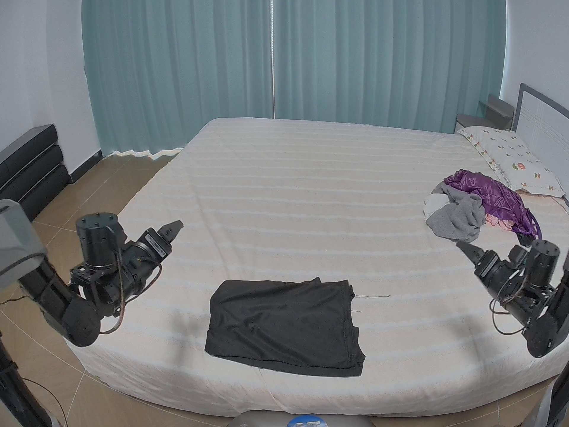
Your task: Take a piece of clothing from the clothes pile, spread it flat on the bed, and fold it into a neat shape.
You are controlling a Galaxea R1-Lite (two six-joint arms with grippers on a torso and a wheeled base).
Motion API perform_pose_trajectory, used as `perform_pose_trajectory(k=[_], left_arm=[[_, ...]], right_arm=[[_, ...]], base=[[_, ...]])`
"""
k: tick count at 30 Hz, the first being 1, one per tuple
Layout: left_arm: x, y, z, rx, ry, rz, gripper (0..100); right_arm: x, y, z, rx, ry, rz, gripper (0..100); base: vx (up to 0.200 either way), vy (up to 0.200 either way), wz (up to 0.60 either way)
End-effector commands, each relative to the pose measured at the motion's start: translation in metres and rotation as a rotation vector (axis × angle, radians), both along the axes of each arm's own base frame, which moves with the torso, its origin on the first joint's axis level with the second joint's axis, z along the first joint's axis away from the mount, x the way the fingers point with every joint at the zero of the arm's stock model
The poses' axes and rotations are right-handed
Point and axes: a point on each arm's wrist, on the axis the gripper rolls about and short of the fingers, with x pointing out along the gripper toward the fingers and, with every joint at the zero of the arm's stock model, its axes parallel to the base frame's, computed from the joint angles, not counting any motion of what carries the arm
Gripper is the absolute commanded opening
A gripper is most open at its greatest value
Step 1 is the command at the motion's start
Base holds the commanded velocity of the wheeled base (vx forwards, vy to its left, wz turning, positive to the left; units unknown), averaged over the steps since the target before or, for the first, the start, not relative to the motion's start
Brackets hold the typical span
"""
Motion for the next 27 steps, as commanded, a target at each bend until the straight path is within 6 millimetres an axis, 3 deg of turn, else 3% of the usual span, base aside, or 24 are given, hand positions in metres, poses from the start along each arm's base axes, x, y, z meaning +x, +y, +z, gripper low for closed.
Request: perform_pose_trajectory(k=[1, 6, 10, 15, 20, 27], left_arm=[[-0.077, 0.019, 0.088, 0.207, -0.323, 0.072, 100], [-0.113, 0.018, 0.102, 0.202, -0.396, 0.063, 100], [-0.143, 0.024, 0.103, 0.236, -0.434, 0.088, 100], [-0.182, 0.037, 0.091, 0.363, -0.457, 0.118, 100], [-0.216, 0.05, 0.098, 0.456, -0.545, 0.223, 100], [-0.257, 0.068, 0.098, 0.624, -0.565, 0.367, 100]], right_arm=[[-0.108, 0.0, 0.095, -0.345, -0.485, -0.033, 100], [-0.154, -0.002, 0.104, -0.384, -0.515, -0.043, 100], [-0.201, -0.002, 0.087, -0.412, -0.459, 0.039, 100], [-0.248, -0.002, 0.058, -0.456, -0.409, 0.158, 100], [-0.275, -0.004, 0.044, -0.598, -0.357, 0.21, 100], [-0.288, -0.003, 0.062, -0.764, -0.456, 0.149, 100]], base=[[0.0, 0.0, 0.0], [0.0, 0.0, 0.0], [0.0, 0.0, 0.0], [0.0, 0.0, 0.0], [0.0, 0.0, 0.0], [0.0, 0.0, 0.0]])
